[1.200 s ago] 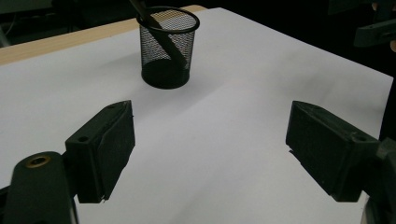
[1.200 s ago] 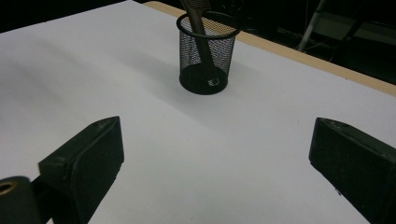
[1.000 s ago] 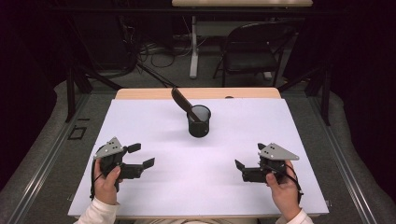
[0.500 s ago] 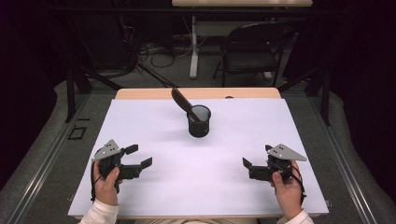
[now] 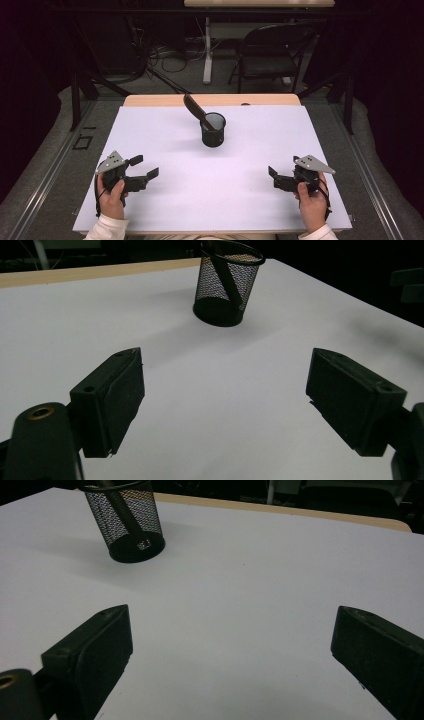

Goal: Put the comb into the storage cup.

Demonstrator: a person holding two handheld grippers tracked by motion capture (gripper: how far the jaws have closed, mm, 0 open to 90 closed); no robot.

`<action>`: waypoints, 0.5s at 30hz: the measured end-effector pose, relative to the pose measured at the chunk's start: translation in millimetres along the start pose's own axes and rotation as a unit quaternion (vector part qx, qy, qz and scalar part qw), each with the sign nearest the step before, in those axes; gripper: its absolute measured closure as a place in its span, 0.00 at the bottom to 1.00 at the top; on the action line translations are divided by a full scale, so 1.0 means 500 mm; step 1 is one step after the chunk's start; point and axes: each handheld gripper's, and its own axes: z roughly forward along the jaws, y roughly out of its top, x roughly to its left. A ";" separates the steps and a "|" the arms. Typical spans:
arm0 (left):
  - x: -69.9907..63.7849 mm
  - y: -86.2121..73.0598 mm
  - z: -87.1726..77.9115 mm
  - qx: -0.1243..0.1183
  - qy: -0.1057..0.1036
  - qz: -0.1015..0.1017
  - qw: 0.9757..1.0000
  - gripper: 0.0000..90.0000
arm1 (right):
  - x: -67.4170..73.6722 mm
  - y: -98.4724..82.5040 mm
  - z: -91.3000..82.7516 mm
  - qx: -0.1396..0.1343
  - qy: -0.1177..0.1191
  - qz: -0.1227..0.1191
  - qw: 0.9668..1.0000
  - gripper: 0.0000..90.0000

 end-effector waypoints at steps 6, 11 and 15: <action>0.008 -0.006 -0.001 -0.003 0.004 -0.003 1.000 0.18 | -0.013 -0.010 0.005 0.002 -0.008 0.013 1.000 0.03; 0.015 -0.010 -0.003 -0.007 0.009 -0.005 1.000 0.18 | -0.024 -0.016 0.008 0.006 -0.016 0.019 1.000 0.03; 0.023 -0.014 -0.003 -0.005 0.015 -0.010 1.000 0.18 | -0.030 -0.021 0.012 0.010 -0.021 0.025 0.999 0.03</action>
